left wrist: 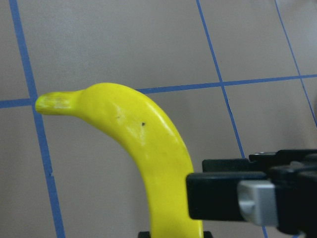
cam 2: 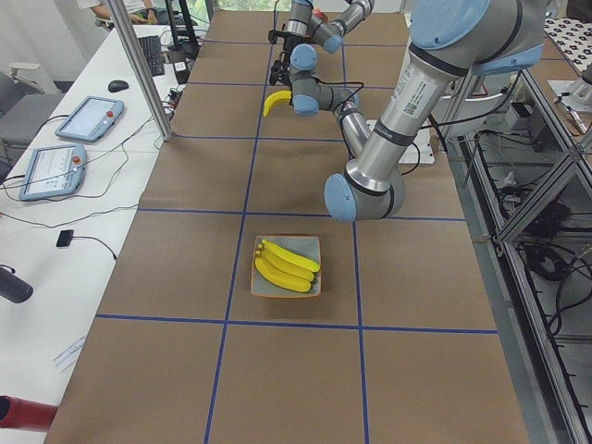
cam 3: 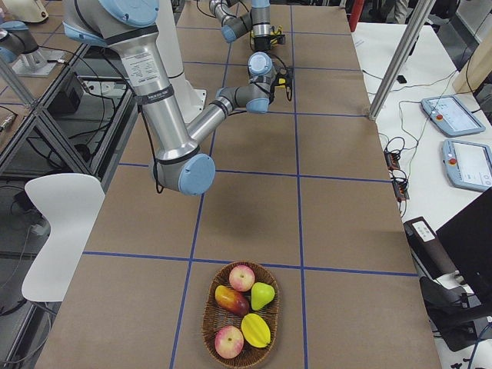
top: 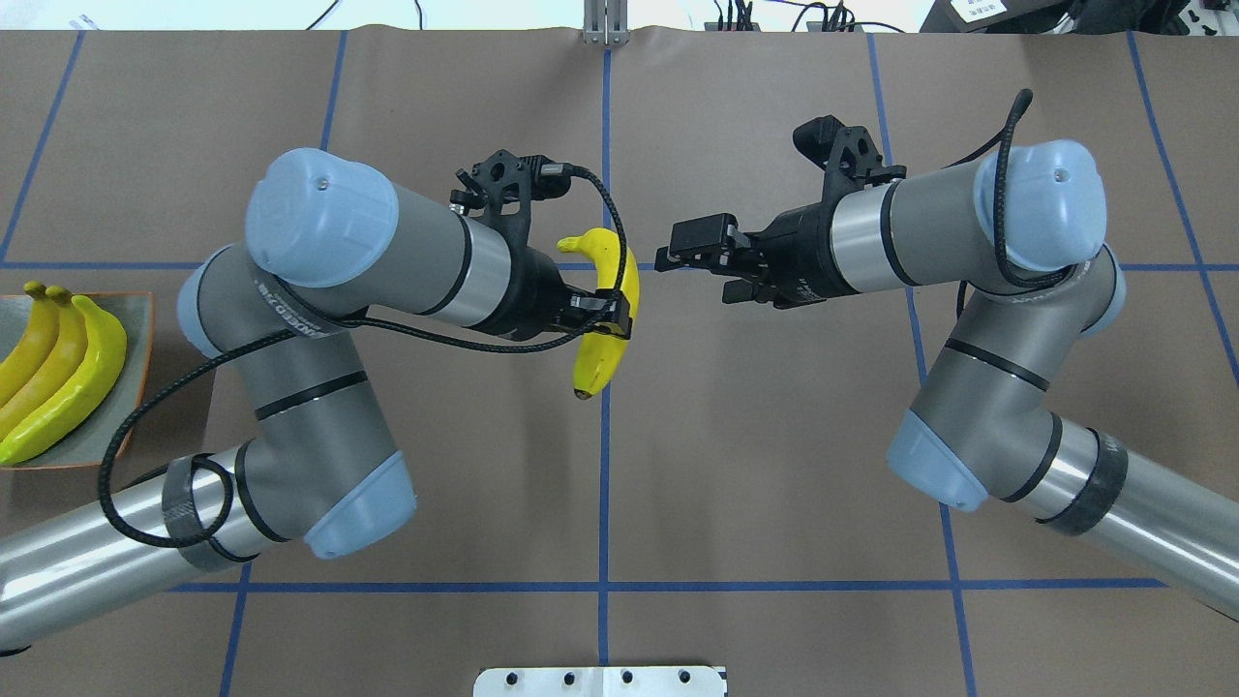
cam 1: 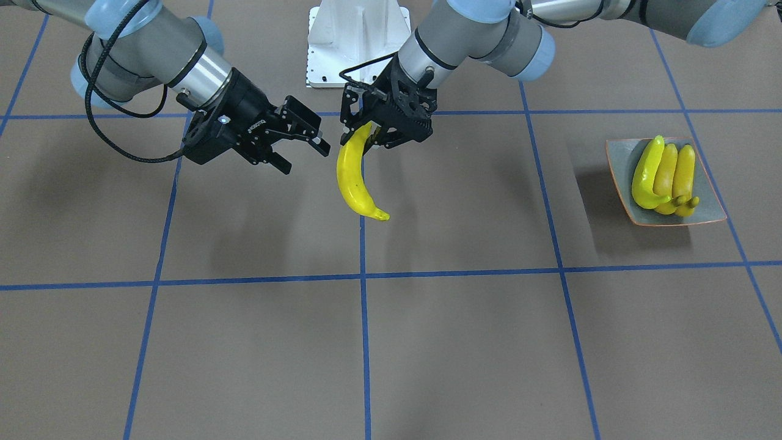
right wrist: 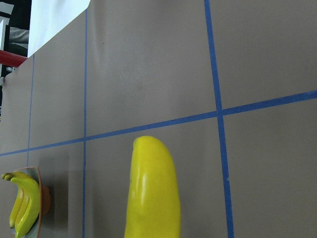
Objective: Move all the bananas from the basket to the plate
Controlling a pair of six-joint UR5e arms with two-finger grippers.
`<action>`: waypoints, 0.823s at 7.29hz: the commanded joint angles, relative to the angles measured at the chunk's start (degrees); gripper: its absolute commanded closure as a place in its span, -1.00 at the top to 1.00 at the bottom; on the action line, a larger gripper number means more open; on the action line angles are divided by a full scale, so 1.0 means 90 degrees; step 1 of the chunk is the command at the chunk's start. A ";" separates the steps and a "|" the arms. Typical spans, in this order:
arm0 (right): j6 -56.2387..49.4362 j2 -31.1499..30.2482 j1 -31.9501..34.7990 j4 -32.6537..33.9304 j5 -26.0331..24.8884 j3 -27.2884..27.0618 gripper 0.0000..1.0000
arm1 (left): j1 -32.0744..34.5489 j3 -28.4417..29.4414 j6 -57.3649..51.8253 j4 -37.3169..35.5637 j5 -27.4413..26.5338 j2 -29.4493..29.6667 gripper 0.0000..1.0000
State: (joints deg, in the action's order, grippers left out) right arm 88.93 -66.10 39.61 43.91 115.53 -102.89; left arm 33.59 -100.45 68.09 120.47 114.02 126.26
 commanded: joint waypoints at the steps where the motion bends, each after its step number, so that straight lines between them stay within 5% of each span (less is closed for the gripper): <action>1: -0.0104 -0.0340 0.0101 -0.0005 -0.0102 -0.0072 1.00 | 0.0466 -0.0303 -0.0870 -0.0626 -0.0042 -0.0658 -1.00; 2: -0.0163 -0.0419 0.0101 -0.0005 -0.0170 -0.0071 1.00 | 0.0583 -0.0797 -0.1650 -0.1763 -0.0216 -0.0718 -1.00; 3: -0.0164 -0.0449 0.0101 -0.0005 -0.0239 -0.0052 1.00 | 0.0546 -0.1633 -0.2441 -0.2664 -0.0924 -0.1569 -1.00; 6: -0.0183 -0.0546 0.0101 -0.0005 -0.0347 -0.0013 1.00 | 0.0419 -0.2510 -0.3578 -0.3102 -0.2305 -0.3329 -1.00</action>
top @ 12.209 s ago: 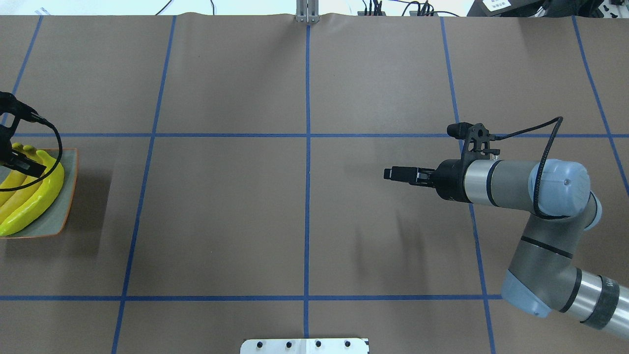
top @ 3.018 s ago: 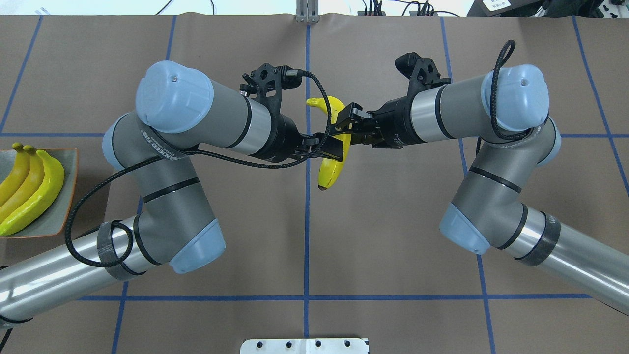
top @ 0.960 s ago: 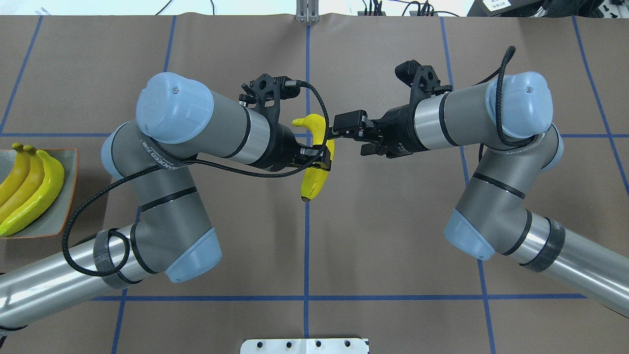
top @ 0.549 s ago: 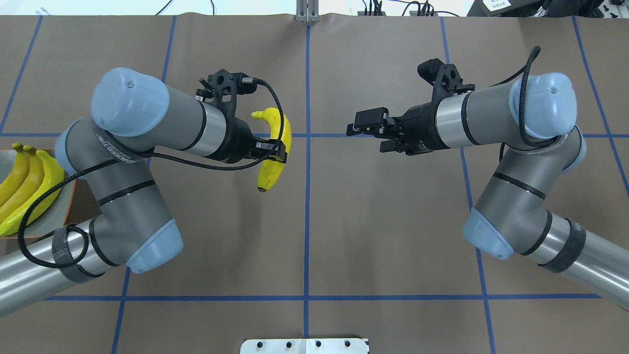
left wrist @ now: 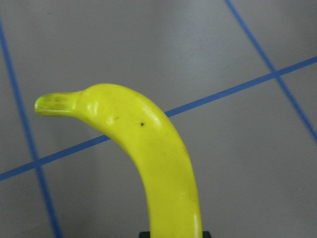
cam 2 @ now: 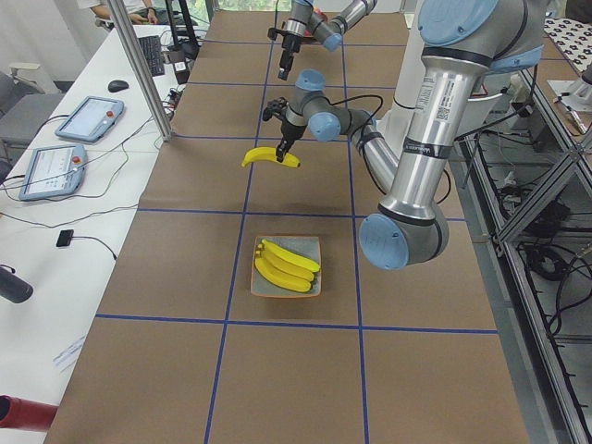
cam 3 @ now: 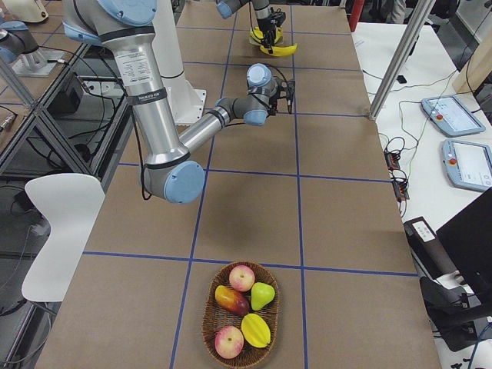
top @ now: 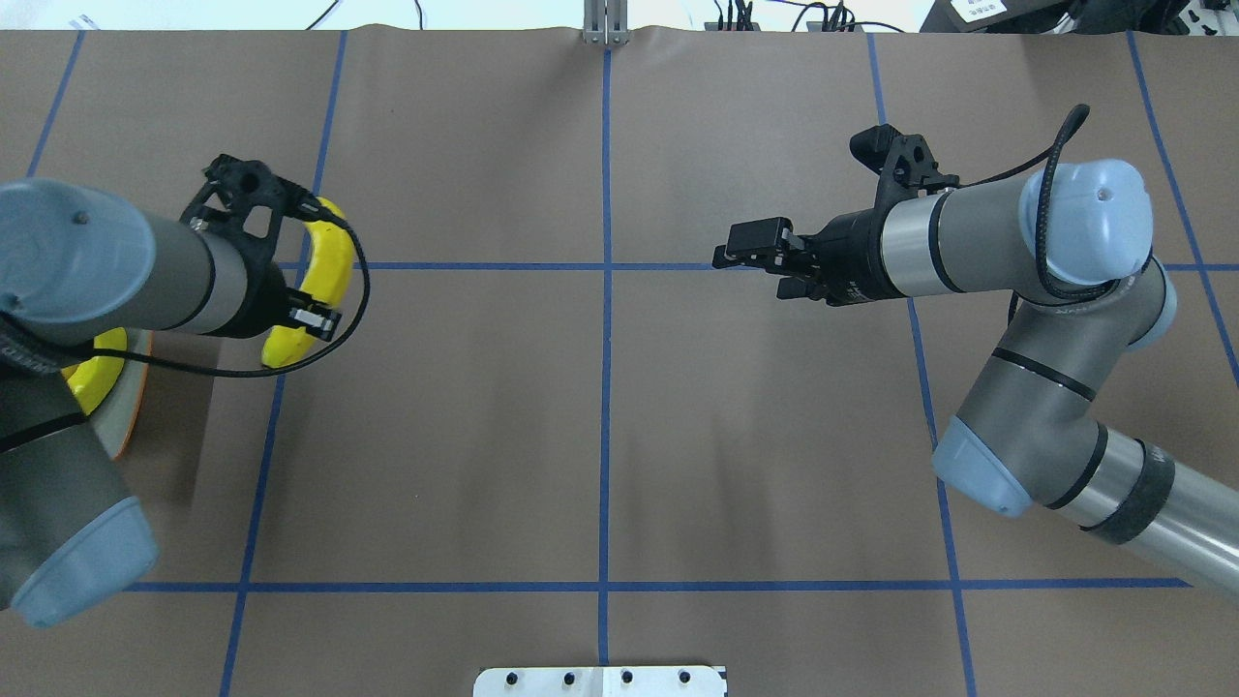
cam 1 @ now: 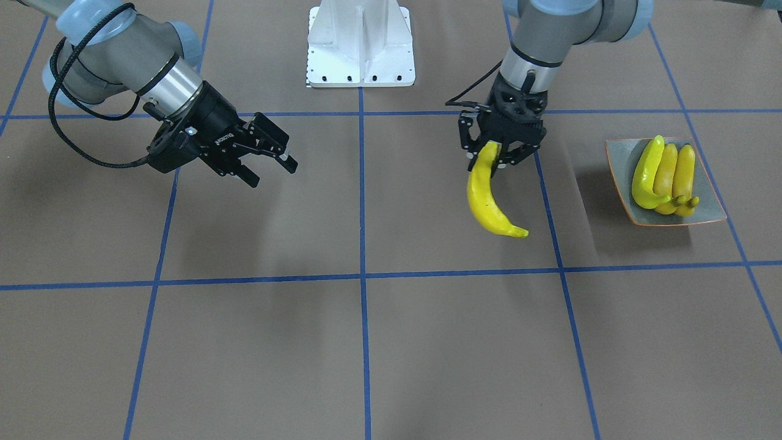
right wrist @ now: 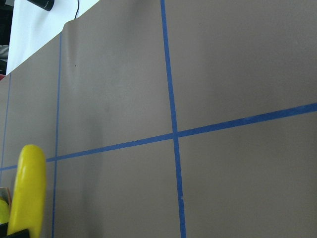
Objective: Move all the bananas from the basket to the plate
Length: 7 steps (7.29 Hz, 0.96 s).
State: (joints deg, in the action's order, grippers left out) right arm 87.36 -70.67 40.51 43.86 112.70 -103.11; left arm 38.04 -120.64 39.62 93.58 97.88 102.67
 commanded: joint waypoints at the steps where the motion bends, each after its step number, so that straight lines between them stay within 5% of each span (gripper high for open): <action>1: -0.0009 -0.0038 -0.0019 0.0000 -0.0138 0.0041 1.00 | -0.0124 -0.0364 -0.0814 -0.0124 -0.1172 -0.1343 -1.00; 4: -0.0019 -0.0048 -0.0185 0.0000 -0.0481 0.0041 1.00 | -0.0699 -0.0384 -0.0877 -0.1007 -0.2395 -0.1945 -1.00; 7: -0.0019 0.0001 -0.0234 0.0000 -0.0559 0.0041 1.00 | -0.1023 -0.0375 -0.1315 -0.1452 -0.2945 -0.2237 -1.00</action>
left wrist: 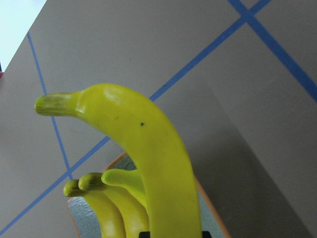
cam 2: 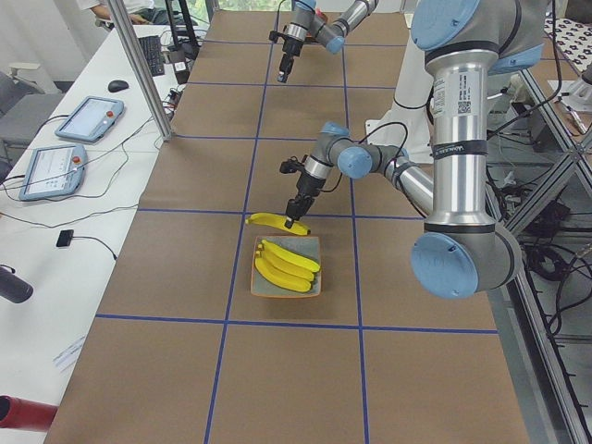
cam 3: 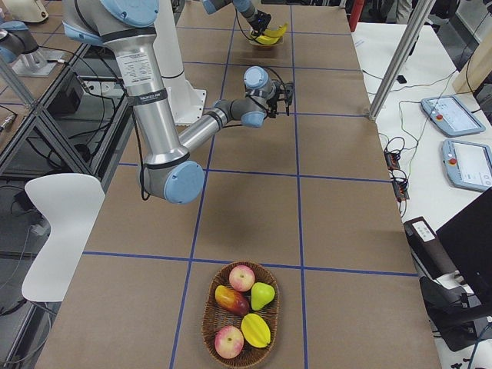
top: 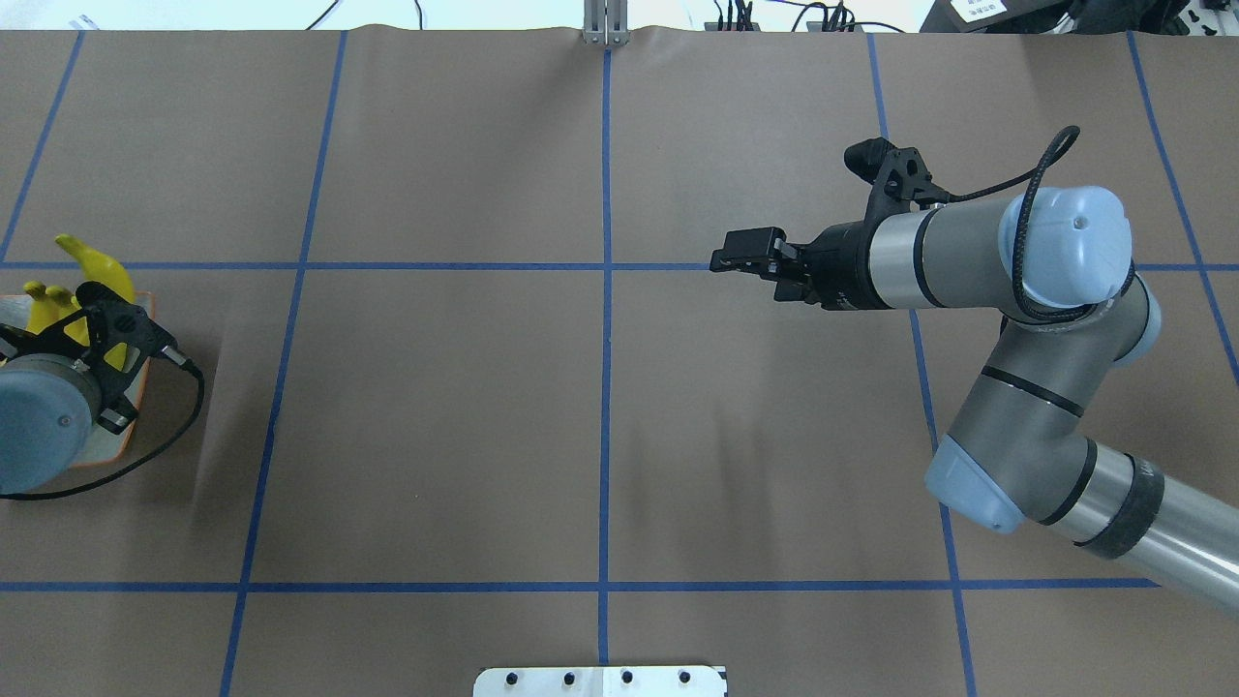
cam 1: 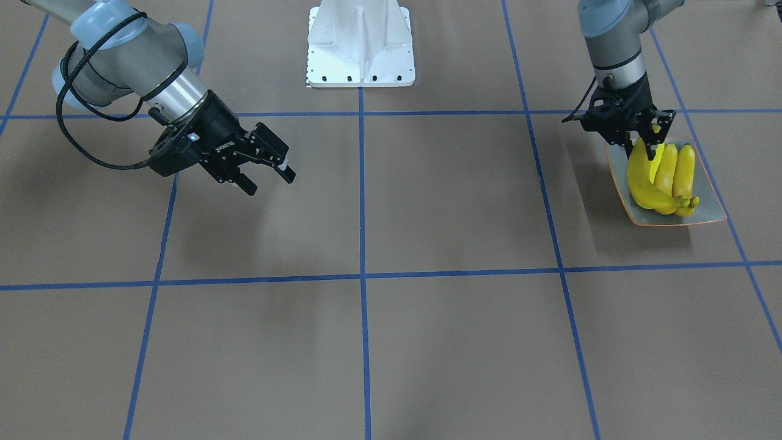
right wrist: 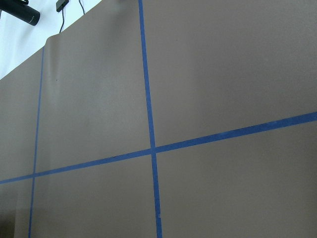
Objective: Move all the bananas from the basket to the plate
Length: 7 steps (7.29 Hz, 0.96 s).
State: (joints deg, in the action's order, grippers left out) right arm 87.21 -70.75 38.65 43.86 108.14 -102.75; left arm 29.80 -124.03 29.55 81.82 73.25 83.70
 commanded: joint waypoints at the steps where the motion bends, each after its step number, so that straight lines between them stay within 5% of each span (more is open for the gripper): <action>1: 0.0007 0.0029 -0.0027 0.0010 -0.0062 0.0000 1.00 | -0.0379 0.0059 -0.0187 -0.0155 -0.0431 -0.0420 -1.00; 7: 0.0027 0.0058 -0.0066 0.0000 -0.0072 0.0000 1.00 | -0.1114 0.0148 -0.0158 -0.0331 -0.0883 -0.0521 -1.00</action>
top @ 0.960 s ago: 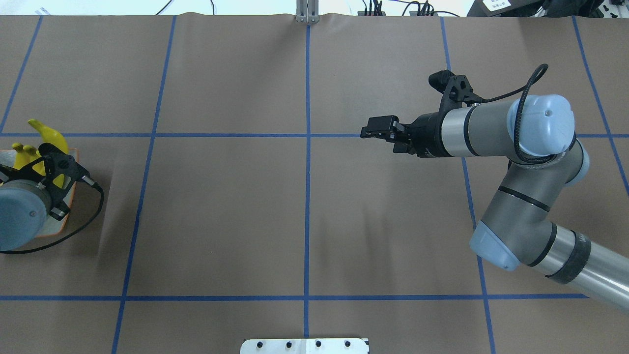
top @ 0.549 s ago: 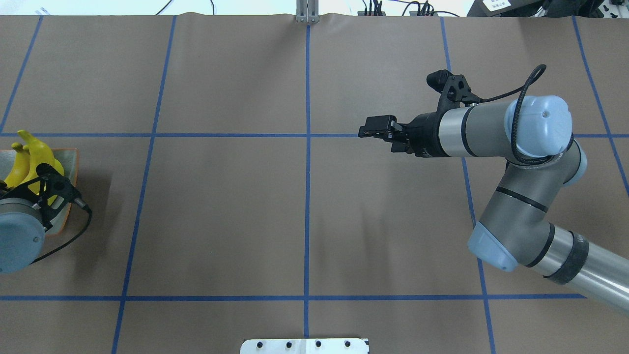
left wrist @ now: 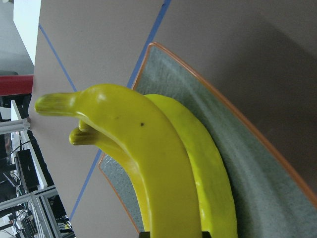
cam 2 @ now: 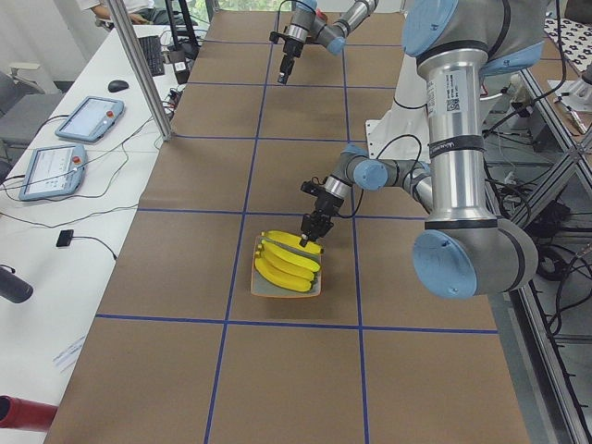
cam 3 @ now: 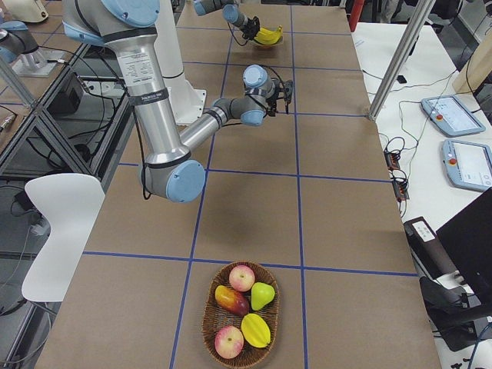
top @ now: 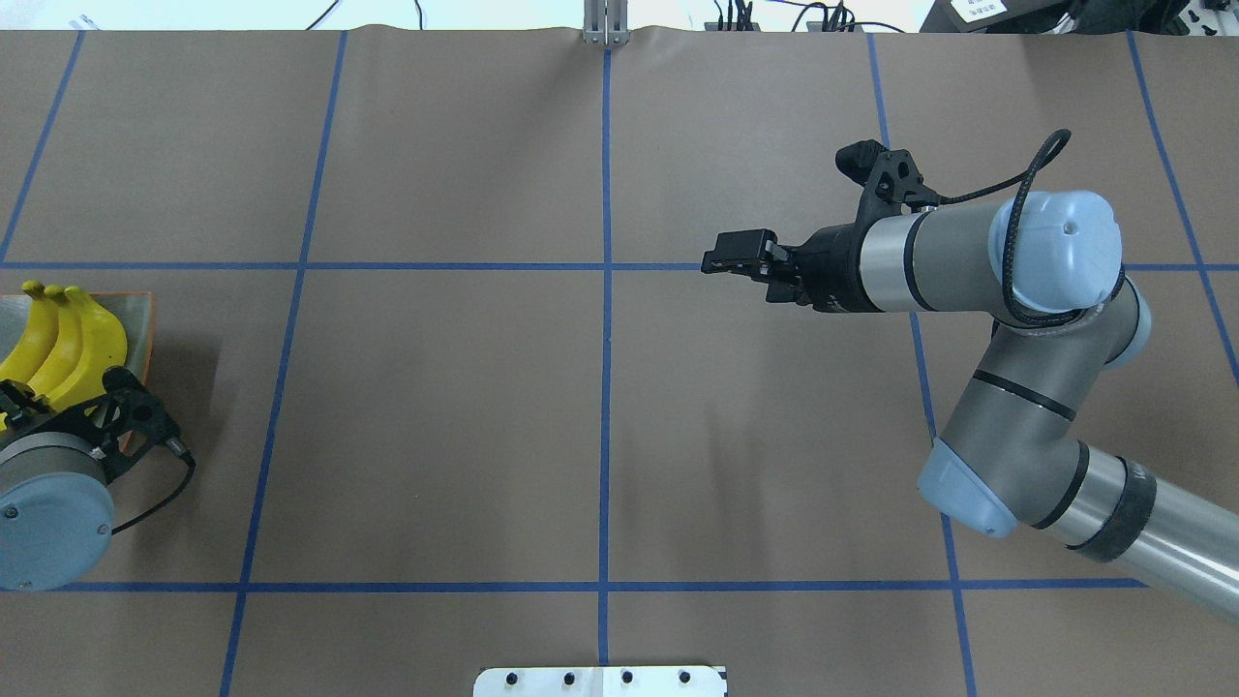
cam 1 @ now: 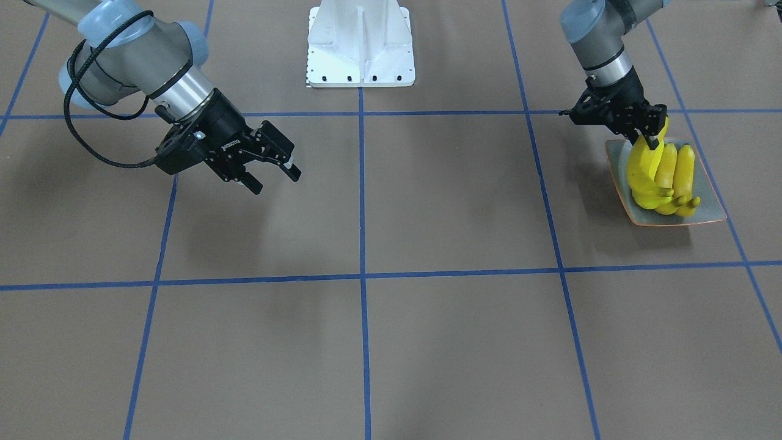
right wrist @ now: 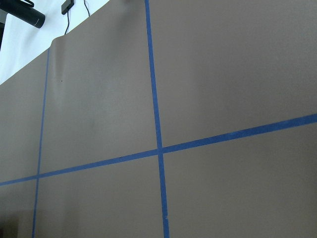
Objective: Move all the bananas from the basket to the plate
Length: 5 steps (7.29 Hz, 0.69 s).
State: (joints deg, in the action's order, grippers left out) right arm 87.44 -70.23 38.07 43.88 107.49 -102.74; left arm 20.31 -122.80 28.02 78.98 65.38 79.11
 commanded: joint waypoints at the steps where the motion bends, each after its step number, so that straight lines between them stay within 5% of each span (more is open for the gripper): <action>1: 0.0001 -0.0009 -0.0011 -0.0003 0.0000 0.0000 1.00 | -0.0060 0.0079 0.0031 -0.0025 -0.0008 -0.0001 -1.00; 5: 0.0001 -0.0009 -0.0030 -0.0003 0.0000 -0.0010 1.00 | -0.0070 0.0217 0.0080 -0.0016 0.0001 0.0048 -1.00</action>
State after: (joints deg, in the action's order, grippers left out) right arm 87.45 -70.31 37.82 43.86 107.49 -102.76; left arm 19.69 -120.90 28.69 78.83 65.36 79.42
